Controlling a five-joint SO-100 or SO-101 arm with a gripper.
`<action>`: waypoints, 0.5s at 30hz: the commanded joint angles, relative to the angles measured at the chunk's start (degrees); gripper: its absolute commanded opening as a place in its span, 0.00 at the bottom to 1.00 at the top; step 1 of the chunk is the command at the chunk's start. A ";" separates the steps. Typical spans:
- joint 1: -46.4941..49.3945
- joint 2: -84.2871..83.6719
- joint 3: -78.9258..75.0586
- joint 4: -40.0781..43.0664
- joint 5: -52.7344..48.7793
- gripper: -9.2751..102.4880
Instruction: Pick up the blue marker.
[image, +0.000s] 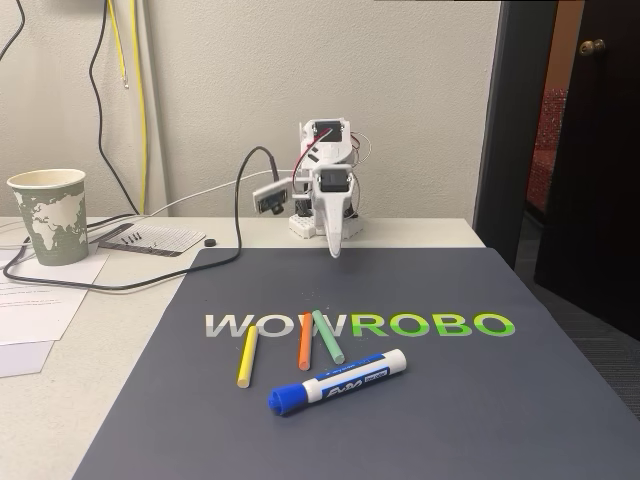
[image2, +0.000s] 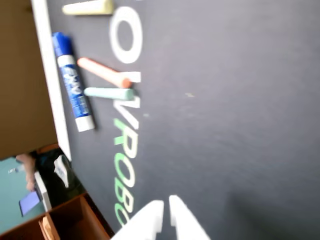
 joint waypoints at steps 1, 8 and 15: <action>-0.53 -18.81 -10.46 -7.56 -2.81 0.08; -1.41 -56.69 -50.10 7.12 -5.62 0.08; -4.04 -77.70 -68.91 7.82 -8.79 0.08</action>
